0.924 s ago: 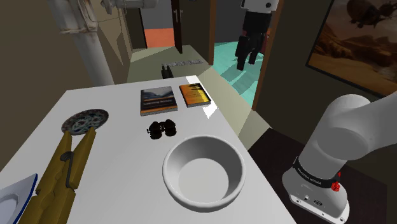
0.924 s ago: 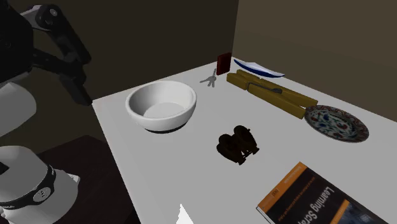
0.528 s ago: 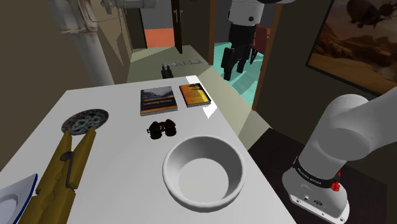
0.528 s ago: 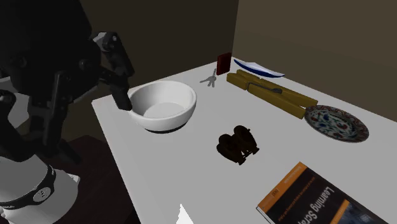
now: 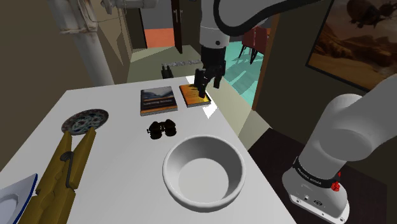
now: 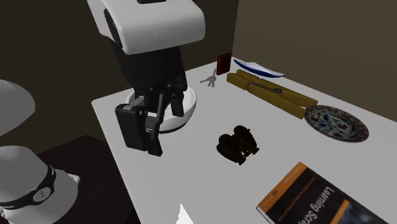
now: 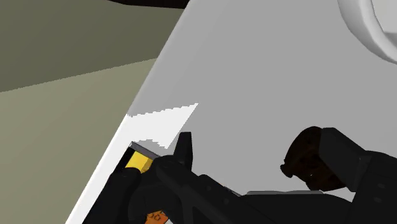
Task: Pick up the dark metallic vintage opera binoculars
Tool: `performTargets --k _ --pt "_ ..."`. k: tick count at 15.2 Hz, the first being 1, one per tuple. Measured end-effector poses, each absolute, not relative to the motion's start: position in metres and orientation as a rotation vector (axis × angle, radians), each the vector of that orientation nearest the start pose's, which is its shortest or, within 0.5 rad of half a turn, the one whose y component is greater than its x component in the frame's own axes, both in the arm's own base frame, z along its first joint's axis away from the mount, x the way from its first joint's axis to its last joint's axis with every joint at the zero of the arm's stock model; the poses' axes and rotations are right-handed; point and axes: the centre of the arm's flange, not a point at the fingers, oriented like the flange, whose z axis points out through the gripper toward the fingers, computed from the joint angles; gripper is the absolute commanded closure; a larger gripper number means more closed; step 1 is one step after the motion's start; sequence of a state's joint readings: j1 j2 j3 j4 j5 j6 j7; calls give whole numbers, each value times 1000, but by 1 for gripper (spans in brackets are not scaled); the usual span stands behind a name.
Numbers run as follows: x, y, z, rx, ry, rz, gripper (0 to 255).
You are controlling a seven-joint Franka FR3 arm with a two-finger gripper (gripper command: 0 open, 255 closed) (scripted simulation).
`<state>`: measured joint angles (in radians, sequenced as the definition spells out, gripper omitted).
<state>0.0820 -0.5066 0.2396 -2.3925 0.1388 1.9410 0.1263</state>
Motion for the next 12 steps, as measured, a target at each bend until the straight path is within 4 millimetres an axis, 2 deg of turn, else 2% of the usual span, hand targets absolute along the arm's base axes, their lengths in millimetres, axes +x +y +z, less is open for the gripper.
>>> performTargets --k 10,12 --pt "431 244 431 -3138 -225 -66 0" --pt "446 264 418 -3142 -231 -67 0"
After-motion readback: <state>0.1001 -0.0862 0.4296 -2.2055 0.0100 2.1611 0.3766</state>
